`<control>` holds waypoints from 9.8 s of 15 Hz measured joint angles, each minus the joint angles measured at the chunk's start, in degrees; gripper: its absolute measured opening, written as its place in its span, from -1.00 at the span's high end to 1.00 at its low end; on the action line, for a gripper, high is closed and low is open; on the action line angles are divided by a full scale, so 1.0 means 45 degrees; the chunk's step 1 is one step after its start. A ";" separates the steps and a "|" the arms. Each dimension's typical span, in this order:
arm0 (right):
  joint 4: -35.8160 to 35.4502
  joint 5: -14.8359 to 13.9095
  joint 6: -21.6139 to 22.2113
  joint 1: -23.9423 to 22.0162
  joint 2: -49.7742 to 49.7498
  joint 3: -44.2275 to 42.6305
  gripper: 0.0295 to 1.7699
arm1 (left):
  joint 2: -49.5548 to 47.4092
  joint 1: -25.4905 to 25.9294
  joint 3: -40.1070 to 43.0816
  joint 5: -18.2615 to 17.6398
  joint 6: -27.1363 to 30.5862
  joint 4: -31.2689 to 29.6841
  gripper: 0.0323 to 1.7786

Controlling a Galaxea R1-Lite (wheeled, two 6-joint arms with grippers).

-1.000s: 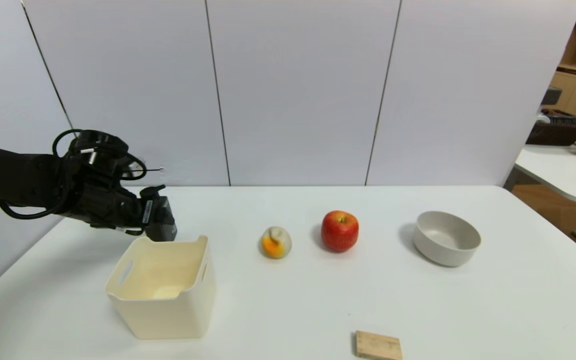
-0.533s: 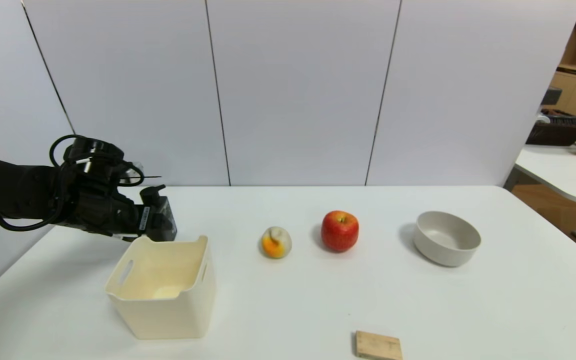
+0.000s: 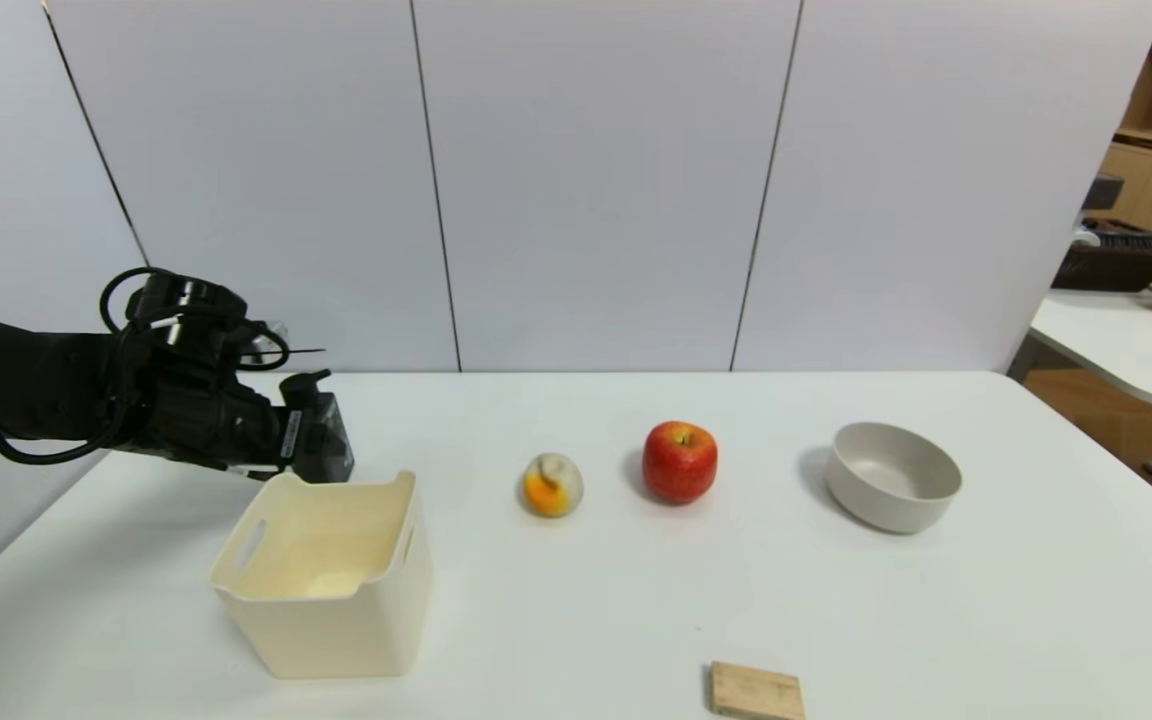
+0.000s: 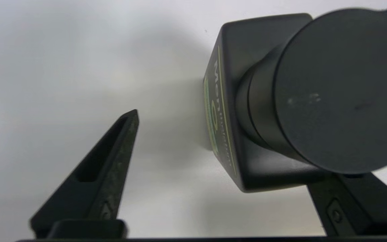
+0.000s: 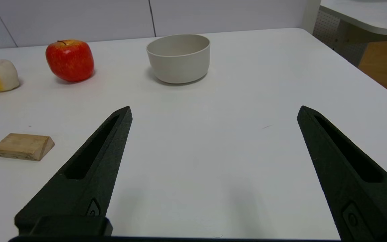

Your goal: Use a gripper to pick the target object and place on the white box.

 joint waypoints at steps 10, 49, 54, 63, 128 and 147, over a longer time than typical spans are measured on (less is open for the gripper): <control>-0.0005 0.0005 -0.0005 0.0000 0.0000 0.0000 -0.92 | 0.0024 -0.0057 0.0060 -0.0049 0.0000 -0.0079 0.32; -0.0005 0.0005 -0.0011 0.0000 0.0000 0.0000 -0.92 | -0.5746 -0.2292 -0.6334 -0.0945 0.0057 0.7222 0.32; -0.0005 0.0008 0.0000 -0.0005 0.0000 0.0000 -0.92 | -0.6309 -0.2660 -0.6323 -0.0945 0.0046 0.9969 0.32; 0.0000 -0.0005 0.0000 -0.0005 0.0000 0.0000 -0.92 | -0.6369 -0.3546 -0.4337 -0.0805 -0.0005 0.9289 0.32; -0.0005 0.0000 -0.0011 -0.0005 0.0000 0.0000 -0.92 | -1.1459 -0.1165 0.3779 0.0886 0.0696 -0.6309 -0.88; 0.0000 0.0000 0.0000 -0.0005 0.0000 0.0000 -0.92 | -2.3382 0.0463 1.0657 -0.0149 0.1745 -0.0767 -0.90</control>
